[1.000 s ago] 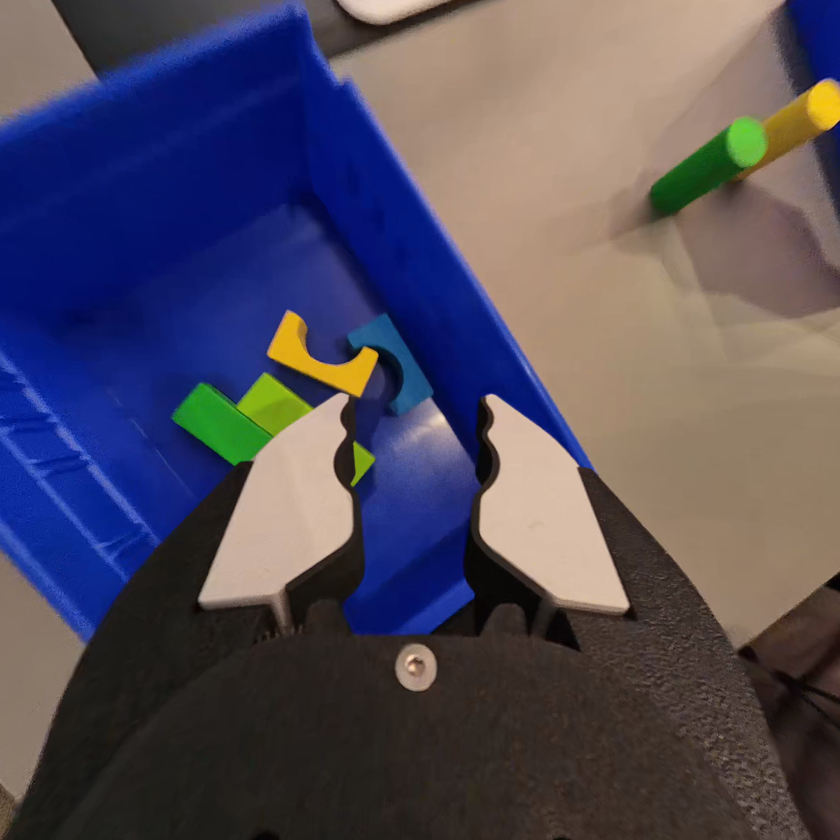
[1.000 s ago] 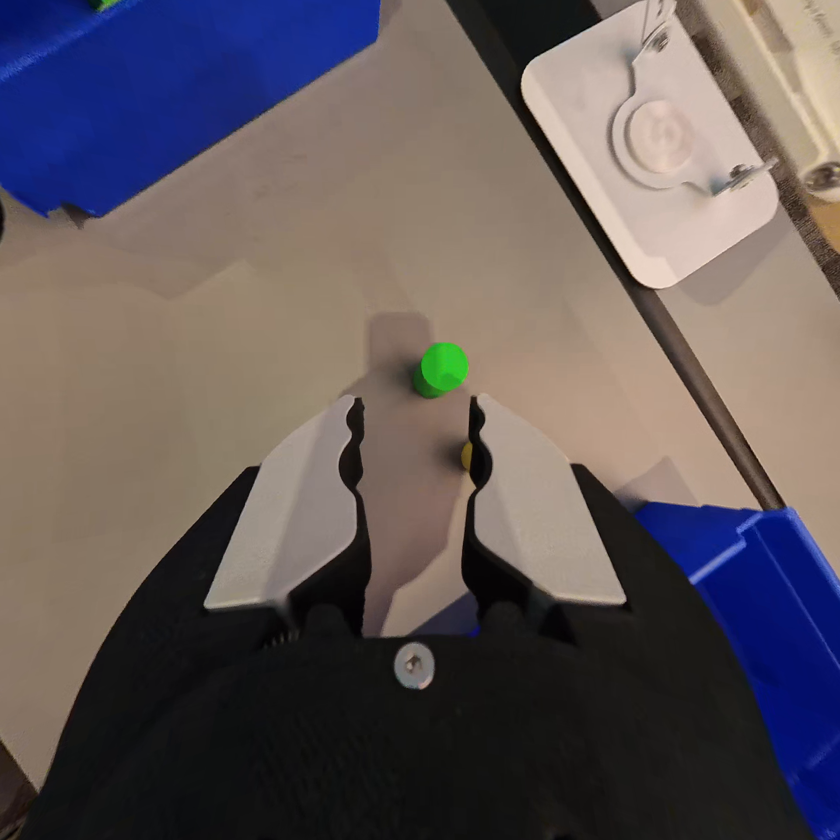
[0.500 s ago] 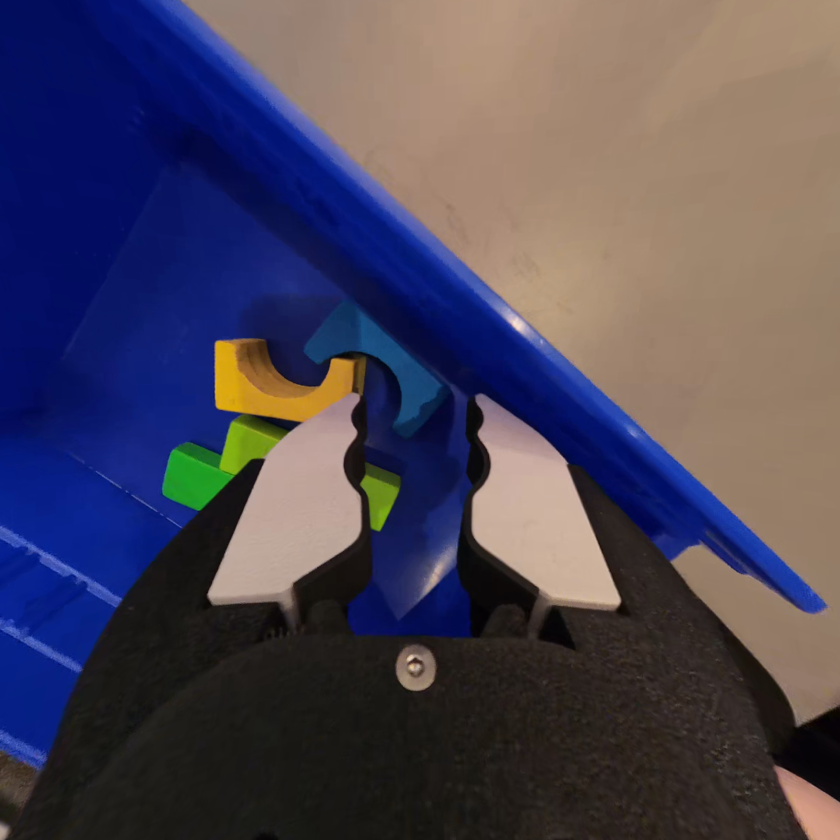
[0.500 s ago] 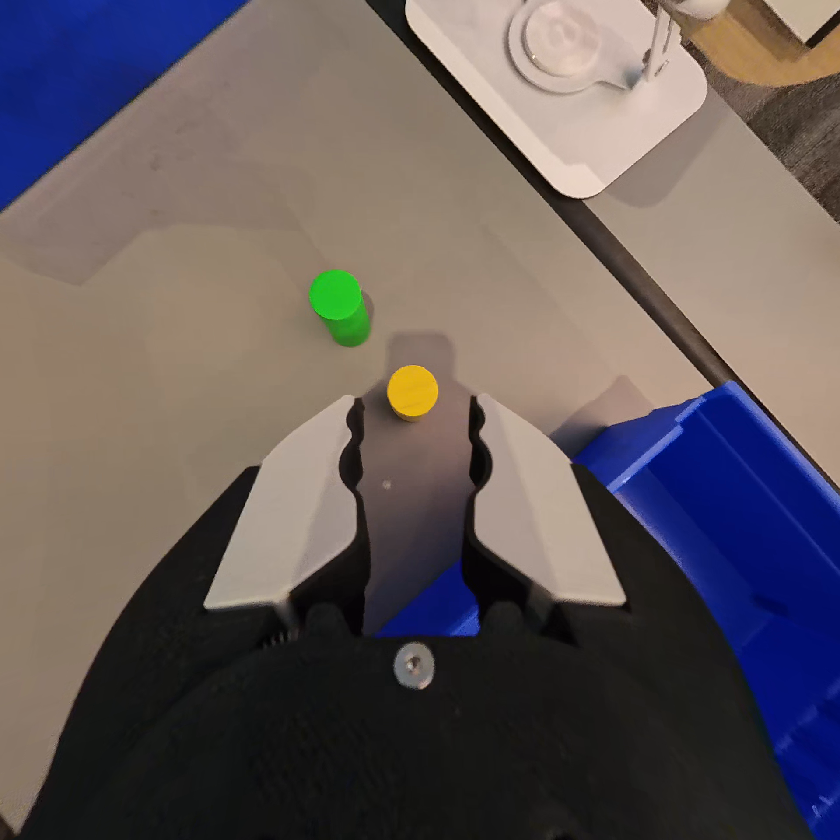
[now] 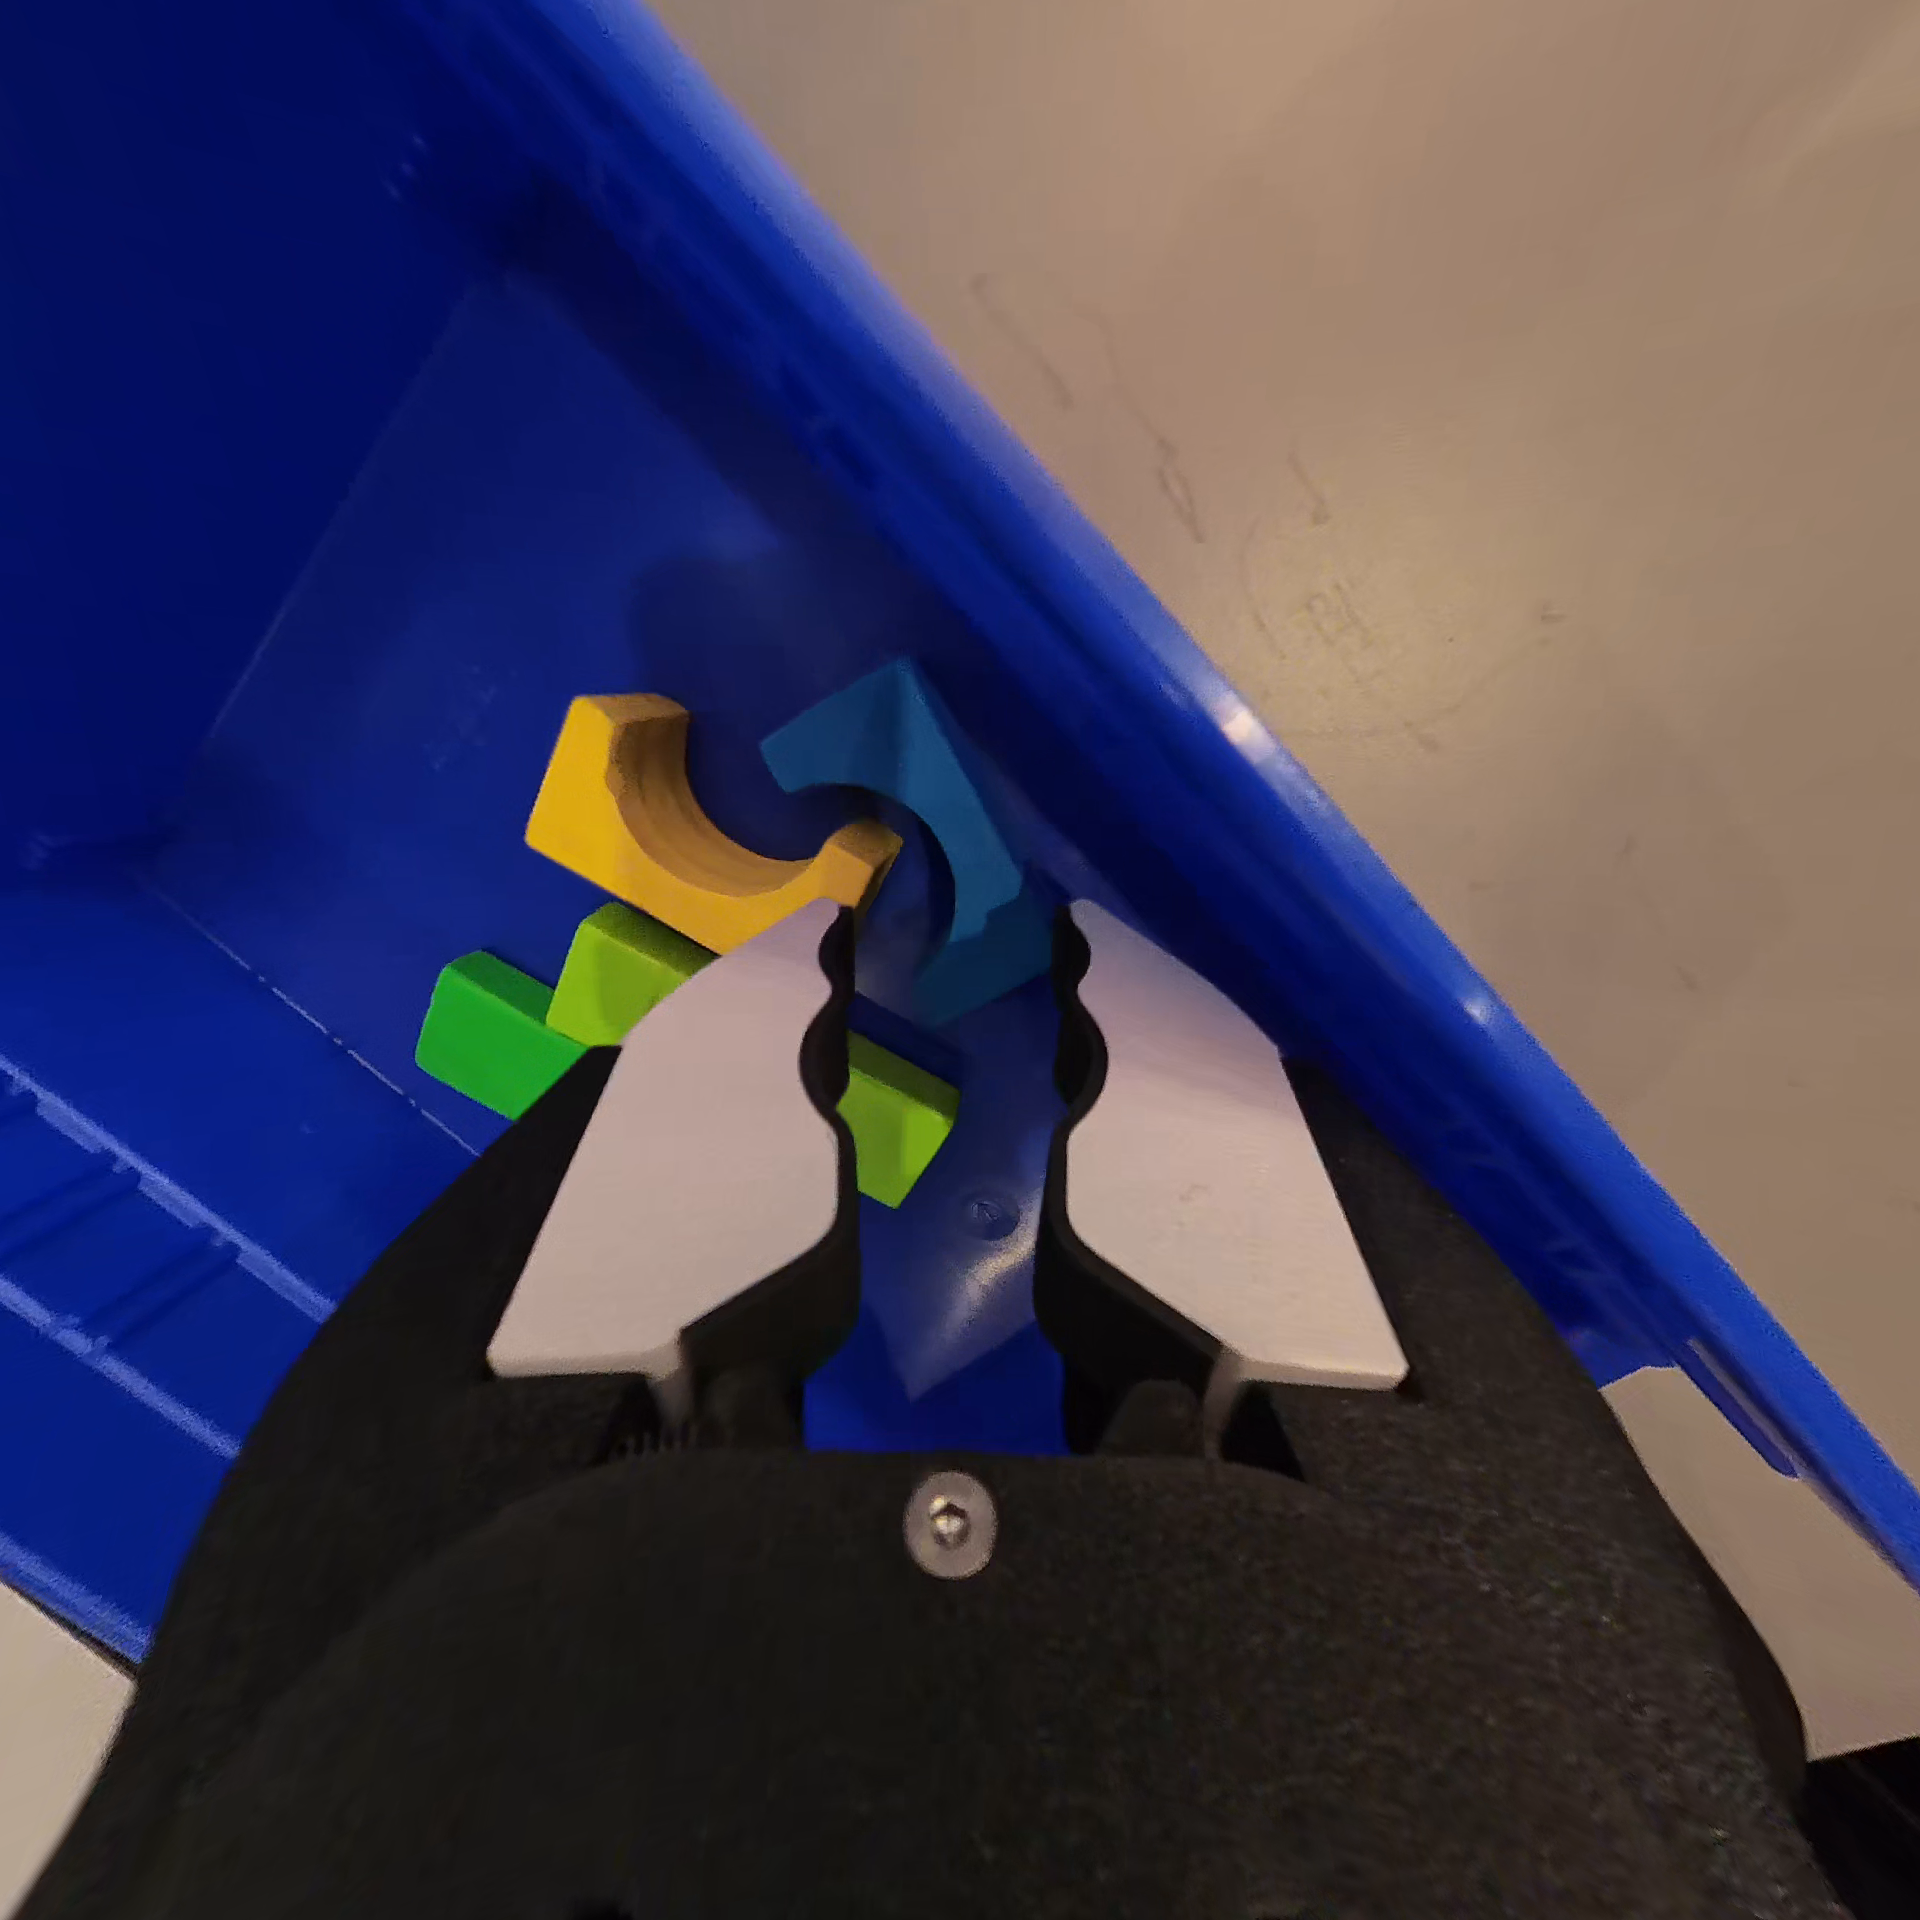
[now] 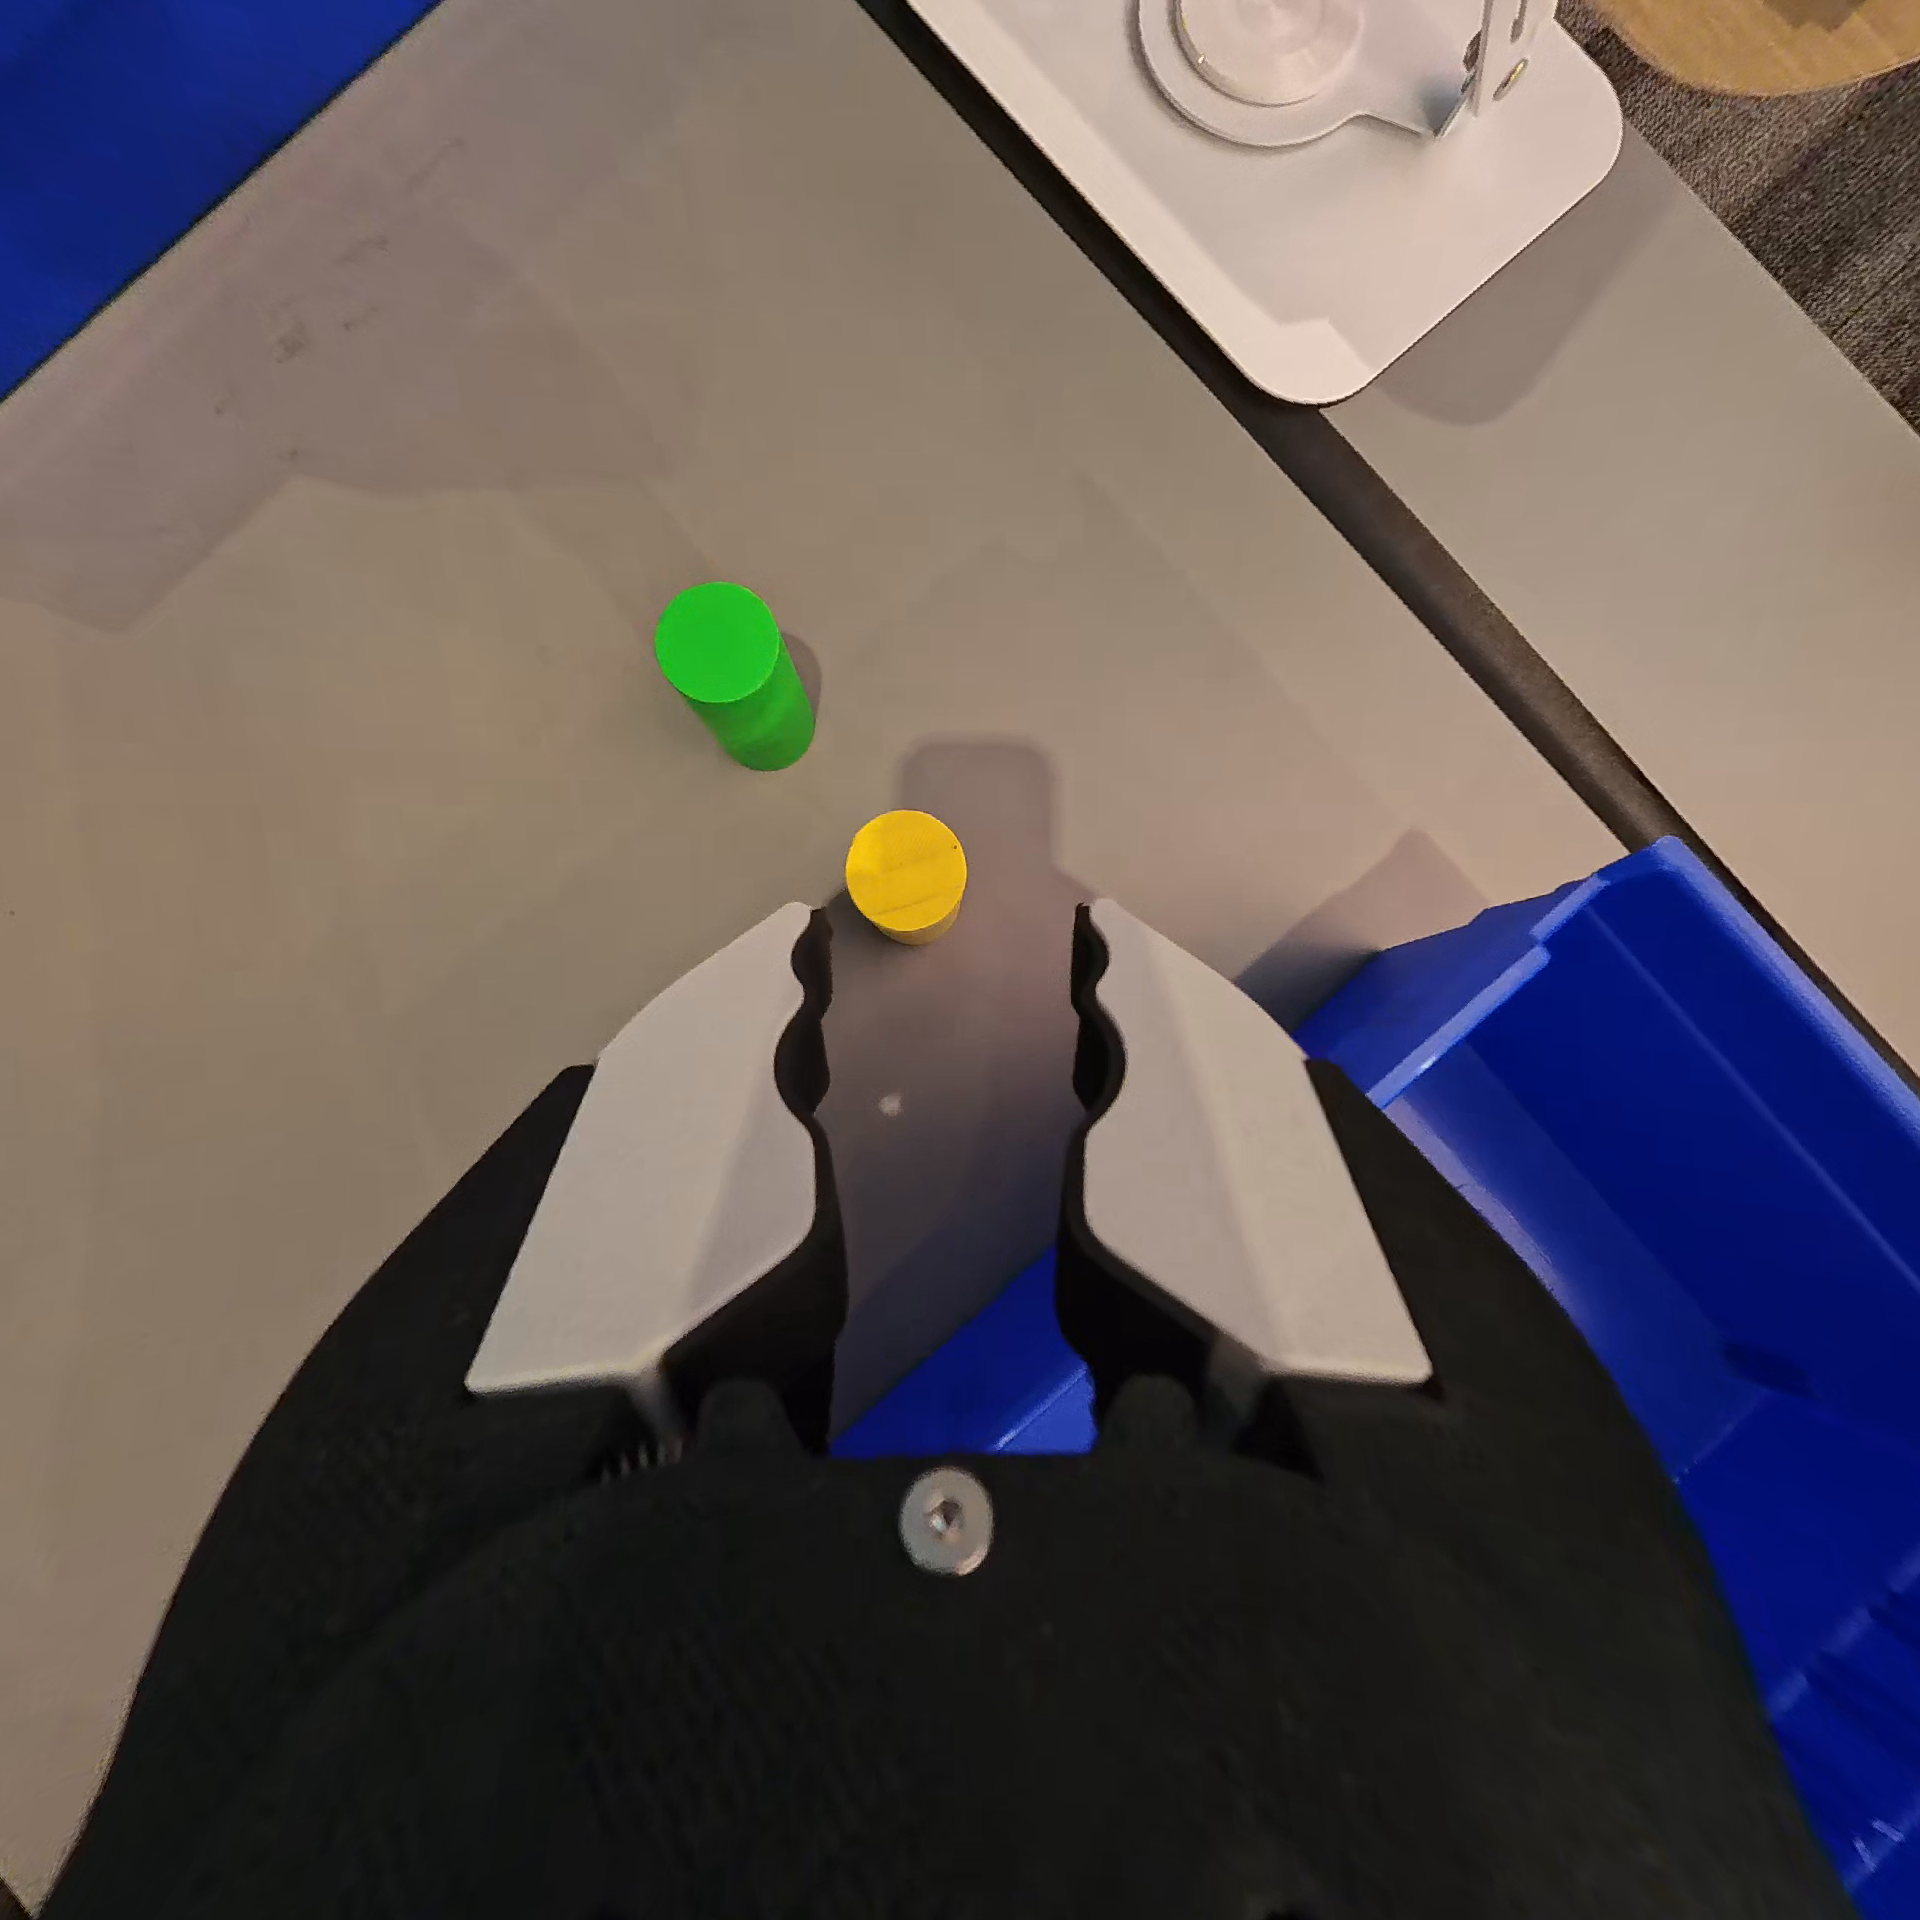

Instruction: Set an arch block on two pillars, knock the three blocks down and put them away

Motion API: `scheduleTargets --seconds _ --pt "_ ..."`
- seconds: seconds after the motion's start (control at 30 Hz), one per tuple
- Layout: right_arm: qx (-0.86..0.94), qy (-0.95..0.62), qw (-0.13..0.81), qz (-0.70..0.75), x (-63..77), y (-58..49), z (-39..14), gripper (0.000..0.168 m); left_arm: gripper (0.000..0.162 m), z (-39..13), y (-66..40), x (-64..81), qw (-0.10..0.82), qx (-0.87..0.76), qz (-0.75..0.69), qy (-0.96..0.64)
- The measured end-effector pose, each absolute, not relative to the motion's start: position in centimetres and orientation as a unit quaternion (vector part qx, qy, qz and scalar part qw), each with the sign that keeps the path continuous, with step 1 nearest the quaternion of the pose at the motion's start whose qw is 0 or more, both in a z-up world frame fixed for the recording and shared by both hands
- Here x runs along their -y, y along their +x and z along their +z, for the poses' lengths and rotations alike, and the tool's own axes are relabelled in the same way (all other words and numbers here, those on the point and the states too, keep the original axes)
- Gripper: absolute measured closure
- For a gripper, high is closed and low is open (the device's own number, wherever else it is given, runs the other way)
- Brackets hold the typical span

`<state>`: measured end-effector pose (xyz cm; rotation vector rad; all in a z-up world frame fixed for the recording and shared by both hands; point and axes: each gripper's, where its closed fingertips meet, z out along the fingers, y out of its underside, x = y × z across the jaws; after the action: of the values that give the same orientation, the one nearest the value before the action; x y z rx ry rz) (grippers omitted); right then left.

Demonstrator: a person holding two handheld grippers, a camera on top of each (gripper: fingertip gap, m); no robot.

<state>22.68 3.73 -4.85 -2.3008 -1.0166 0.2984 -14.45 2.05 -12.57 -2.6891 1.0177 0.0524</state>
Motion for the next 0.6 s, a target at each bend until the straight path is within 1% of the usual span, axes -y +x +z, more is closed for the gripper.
scheduleTargets --seconds 0.27,0.33,0.5,0.6 --pt "0.389 -0.867 0.294 0.107 -3.7 22.6 -5.2 0.123 0.130 -12.6 -15.7 -2.2 0.129 -0.320 0.026 -0.938" --pt "0.390 -0.867 0.292 0.105 -3.7 22.6 -5.3 0.123 0.128 -12.6 -16.0 -2.3 0.127 -0.330 0.036 -0.935" --pt "0.392 -0.868 0.286 0.104 -3.6 22.6 -5.6 0.123 0.125 -12.2 -14.2 -3.5 0.180 -0.378 0.029 -0.908" --pt "0.393 -0.868 0.284 0.103 -3.6 22.6 -5.7 0.122 0.123 -12.7 -14.2 -3.7 0.177 -0.372 0.022 -0.911"
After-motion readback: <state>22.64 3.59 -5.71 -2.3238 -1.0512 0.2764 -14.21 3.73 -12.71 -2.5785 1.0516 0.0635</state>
